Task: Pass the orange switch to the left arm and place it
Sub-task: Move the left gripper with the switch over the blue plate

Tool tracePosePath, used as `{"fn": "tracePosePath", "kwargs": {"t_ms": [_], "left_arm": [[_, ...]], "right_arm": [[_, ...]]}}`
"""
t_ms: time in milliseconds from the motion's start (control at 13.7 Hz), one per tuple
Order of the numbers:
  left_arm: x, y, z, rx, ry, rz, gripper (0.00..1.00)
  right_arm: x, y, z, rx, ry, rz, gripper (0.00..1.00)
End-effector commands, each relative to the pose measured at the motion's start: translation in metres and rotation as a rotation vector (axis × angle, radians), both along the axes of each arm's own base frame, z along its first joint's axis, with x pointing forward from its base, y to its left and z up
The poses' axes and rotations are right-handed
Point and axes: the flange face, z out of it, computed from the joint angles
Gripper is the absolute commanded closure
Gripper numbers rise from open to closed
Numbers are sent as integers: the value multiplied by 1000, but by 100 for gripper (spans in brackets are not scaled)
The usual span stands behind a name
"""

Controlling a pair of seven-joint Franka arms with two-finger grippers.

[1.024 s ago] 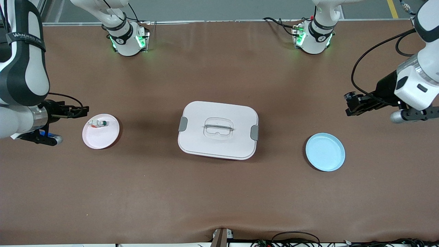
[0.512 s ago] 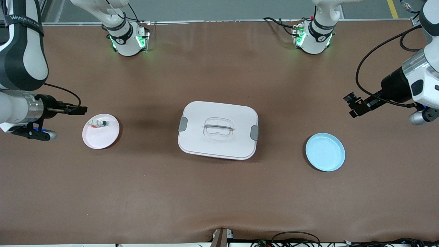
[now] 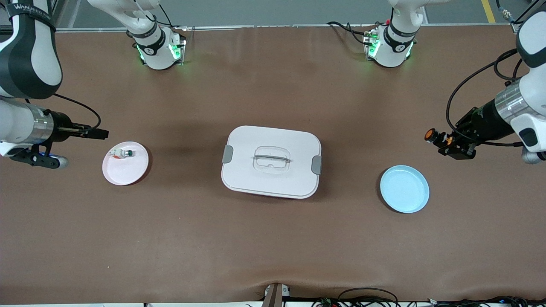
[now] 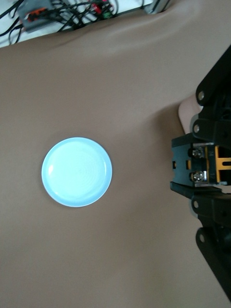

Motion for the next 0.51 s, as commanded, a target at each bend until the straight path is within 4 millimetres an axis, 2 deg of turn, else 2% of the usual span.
{"fn": "tracePosePath", "kwargs": {"t_ms": [0, 146, 292, 439], "left_arm": [[2, 5, 0, 49, 8, 60, 100], [5, 9, -10, 72, 23, 109, 100], [9, 10, -18, 73, 29, 129, 100], [10, 16, -33, 104, 30, 163, 100]], "right_arm": [[-4, -1, 10, -11, -19, 14, 0], [-3, 1, 13, -17, -20, 7, 0], [-5, -7, 34, -19, -16, -5, 0], [-12, -8, 41, -22, 33, -1, 0]]}}
